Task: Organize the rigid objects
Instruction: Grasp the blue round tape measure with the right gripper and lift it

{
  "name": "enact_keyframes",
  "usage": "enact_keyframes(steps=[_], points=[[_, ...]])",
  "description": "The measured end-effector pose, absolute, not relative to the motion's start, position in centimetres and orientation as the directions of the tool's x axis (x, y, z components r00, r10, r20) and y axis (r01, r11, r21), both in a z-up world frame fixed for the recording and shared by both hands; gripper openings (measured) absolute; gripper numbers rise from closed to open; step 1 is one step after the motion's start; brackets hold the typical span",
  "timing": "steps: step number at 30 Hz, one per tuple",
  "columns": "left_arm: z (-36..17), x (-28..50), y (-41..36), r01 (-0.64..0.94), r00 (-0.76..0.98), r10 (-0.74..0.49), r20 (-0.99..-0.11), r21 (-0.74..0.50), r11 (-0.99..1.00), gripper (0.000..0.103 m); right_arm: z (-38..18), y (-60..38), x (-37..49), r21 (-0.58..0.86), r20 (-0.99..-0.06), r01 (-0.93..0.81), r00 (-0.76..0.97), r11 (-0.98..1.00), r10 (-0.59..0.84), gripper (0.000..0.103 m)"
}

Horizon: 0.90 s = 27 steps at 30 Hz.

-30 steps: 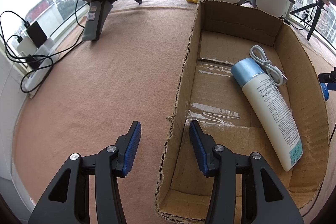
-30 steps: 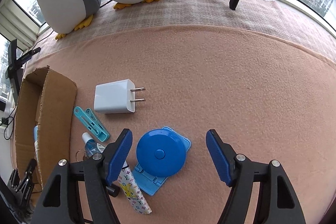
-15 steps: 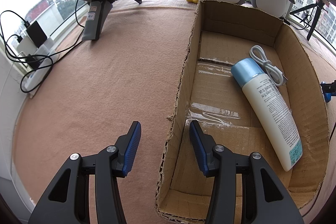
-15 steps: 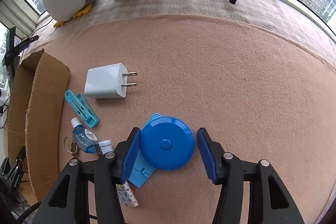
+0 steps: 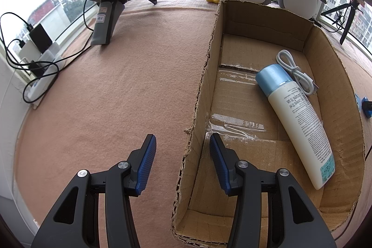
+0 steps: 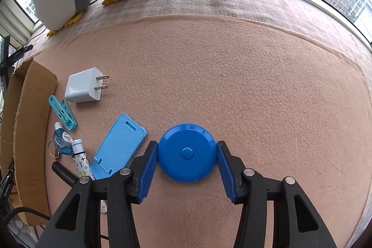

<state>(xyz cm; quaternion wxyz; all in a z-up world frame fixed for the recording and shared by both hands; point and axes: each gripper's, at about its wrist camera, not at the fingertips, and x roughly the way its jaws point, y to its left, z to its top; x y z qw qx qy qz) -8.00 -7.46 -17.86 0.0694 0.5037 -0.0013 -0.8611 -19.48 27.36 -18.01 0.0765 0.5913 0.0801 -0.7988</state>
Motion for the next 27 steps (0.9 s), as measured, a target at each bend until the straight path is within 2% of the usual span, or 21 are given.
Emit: enact_keyframes(steps=[16,27], points=[[-17.9,-8.0,-7.4,0.116,-0.482,-0.127,-0.867,0.080,-0.990,0.047,-17.5,28.1,-17.1,-0.067,-0.932,0.214,-0.361,-0.974,-0.015,0.046],[-17.9,-8.0,-7.4,0.116,-0.482,-0.129,-0.866,0.083,-0.990,0.047,-13.0,24.2,-14.5,-0.047,-0.891,0.302,-0.443,-0.952,-0.096,0.046]])
